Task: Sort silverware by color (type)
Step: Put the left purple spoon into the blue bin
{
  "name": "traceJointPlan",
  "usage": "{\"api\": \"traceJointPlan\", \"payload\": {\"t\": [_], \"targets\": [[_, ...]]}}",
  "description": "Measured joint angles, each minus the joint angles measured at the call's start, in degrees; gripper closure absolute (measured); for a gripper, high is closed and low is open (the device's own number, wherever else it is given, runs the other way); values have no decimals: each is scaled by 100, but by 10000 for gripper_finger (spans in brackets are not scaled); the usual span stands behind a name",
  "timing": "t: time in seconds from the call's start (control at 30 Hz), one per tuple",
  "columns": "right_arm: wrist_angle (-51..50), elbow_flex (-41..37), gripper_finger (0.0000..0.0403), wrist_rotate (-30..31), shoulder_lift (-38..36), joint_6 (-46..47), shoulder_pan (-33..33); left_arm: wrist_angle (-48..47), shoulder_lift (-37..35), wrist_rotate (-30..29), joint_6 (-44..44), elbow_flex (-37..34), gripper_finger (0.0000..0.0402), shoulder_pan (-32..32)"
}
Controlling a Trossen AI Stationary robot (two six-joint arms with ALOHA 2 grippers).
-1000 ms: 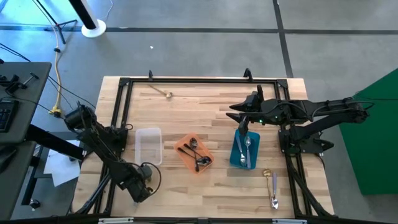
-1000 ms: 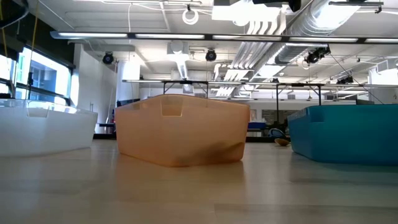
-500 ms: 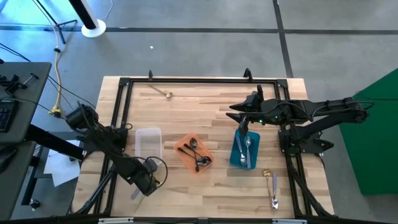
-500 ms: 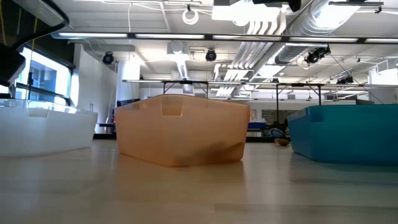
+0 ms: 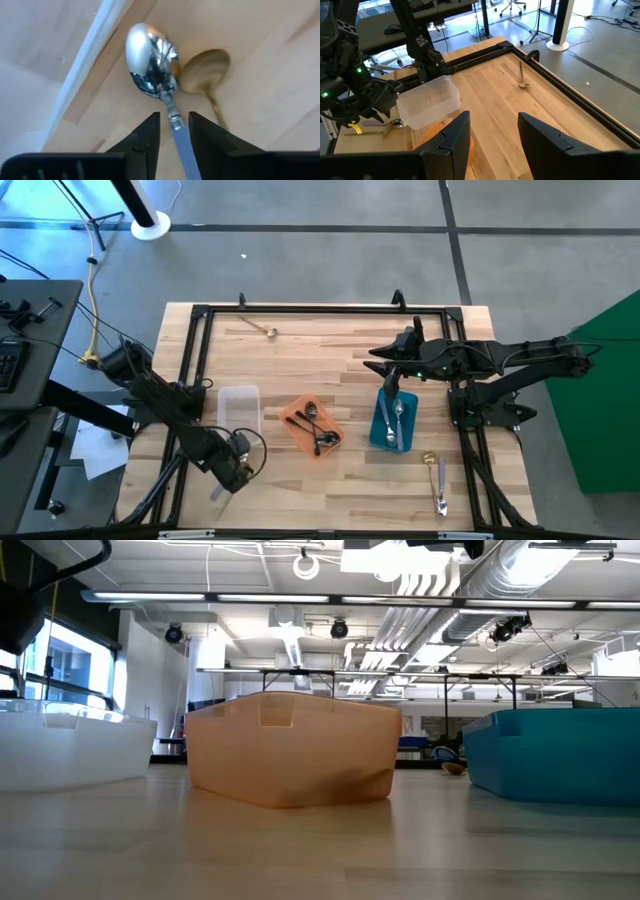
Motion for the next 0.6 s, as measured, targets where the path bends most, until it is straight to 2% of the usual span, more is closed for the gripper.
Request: {"api": "traceJointPlan", "payload": {"t": [0.27, 0.6], "targets": [[-34, 2, 252, 0, -2, 144, 1, 94, 215, 121, -236, 2, 267, 0], [-43, 3, 252, 0, -4, 111, -1, 112, 480, 201, -431, 2, 268, -4]]}}
